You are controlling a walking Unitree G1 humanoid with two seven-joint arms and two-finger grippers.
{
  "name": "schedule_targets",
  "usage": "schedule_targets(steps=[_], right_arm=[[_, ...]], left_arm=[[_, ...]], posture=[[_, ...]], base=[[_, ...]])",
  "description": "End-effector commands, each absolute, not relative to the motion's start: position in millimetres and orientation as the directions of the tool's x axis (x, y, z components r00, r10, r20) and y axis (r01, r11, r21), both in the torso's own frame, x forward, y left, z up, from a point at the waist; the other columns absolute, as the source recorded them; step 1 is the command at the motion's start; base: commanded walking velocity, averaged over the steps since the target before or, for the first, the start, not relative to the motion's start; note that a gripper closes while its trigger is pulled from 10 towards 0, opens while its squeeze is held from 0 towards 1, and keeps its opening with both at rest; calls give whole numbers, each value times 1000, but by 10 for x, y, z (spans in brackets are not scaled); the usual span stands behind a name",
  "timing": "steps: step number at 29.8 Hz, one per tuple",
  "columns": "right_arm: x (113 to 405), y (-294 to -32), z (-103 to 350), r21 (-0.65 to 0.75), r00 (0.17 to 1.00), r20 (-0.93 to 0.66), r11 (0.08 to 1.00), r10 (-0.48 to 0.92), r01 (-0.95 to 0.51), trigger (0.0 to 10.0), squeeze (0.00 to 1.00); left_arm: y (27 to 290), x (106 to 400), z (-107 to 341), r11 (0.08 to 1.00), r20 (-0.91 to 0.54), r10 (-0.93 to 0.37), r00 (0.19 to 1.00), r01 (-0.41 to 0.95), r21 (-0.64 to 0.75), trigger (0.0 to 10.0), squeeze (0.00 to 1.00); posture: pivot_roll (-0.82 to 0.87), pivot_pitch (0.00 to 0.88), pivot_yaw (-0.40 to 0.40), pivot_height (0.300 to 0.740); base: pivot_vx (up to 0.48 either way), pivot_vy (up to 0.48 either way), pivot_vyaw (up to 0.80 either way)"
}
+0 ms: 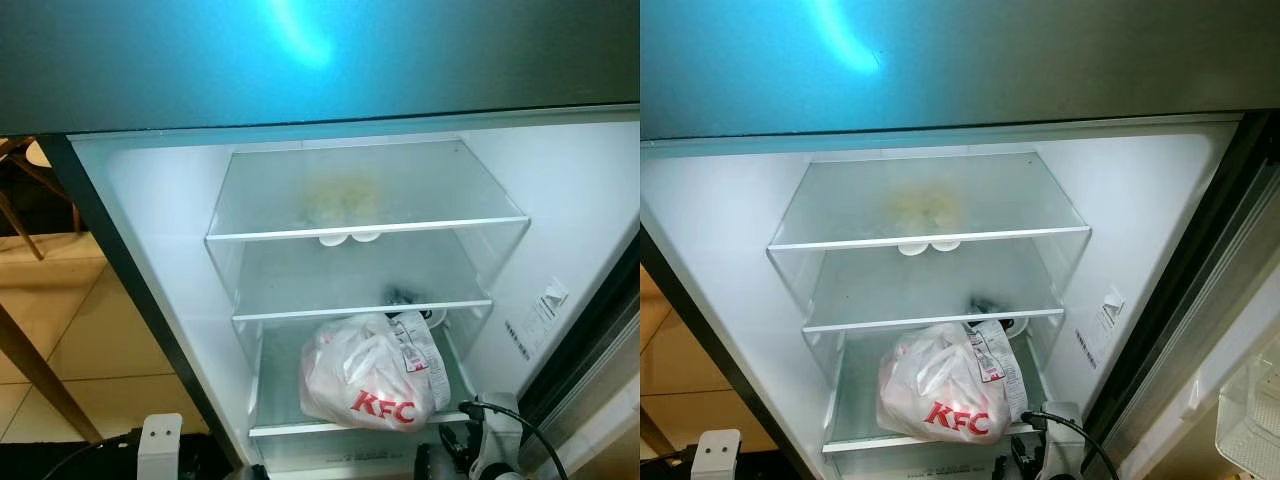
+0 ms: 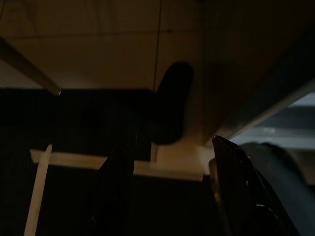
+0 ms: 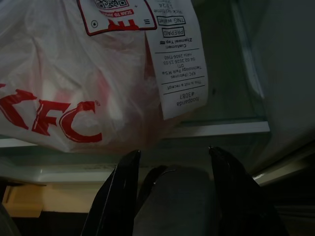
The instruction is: Restocking fridge
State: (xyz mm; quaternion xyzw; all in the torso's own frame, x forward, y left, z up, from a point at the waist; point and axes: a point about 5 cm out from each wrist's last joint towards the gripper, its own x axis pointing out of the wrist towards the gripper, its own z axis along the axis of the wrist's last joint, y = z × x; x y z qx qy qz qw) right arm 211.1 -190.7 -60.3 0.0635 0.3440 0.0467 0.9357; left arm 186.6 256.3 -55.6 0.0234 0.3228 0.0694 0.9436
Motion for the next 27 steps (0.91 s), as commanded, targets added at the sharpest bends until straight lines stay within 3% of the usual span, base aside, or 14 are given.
schedule_targets(steps=[1, 27], right_arm=[[2063, -1878, -638, 156, 744, -652, 986, 146, -57, 10000, 0], [2111, -1874, -606, 169, 758, -634, 984, 153, -57, 10000, 0]], left_arm=[[2509, 1907, -541, 992, -589, 124, 798, -90, 88, 10000, 0], [2435, 1979, -457, 994, -519, 104, 849, -70, 85, 10000, 0]], posture=[[-12, 23, 19, 474], [-7, 18, 26, 502]], base=[[0, 0, 0], [0, 0, 0]])
